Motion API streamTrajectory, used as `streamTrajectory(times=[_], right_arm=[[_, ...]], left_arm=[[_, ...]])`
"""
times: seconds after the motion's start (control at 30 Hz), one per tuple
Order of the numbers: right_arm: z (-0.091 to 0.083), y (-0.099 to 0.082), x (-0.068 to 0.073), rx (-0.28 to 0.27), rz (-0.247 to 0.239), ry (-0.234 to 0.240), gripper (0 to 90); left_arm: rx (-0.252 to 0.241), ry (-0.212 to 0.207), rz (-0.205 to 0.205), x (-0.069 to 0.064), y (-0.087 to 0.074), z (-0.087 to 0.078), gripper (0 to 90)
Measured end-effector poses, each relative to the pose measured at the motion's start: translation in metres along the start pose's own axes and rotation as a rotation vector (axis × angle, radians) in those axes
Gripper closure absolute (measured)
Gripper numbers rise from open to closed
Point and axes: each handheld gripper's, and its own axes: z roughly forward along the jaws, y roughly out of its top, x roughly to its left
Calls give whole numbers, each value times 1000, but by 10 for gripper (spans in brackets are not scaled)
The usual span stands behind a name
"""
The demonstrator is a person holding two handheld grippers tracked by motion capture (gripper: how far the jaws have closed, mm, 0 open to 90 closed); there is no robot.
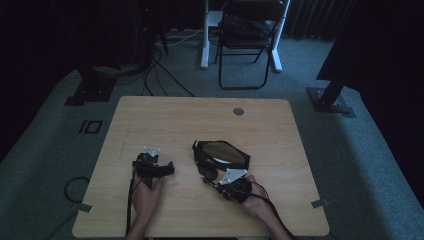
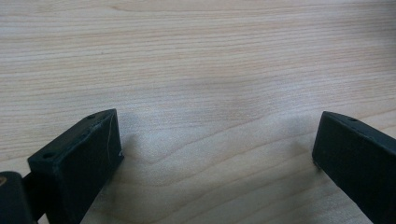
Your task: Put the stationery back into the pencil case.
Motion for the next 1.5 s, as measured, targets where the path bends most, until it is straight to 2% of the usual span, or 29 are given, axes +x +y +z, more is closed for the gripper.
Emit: streamTrajectory(times=[1.5], right_arm=[[-29, 15, -5, -66, -15, -51, 798]], left_arm=[[0, 0, 0, 0, 0, 0, 15]])
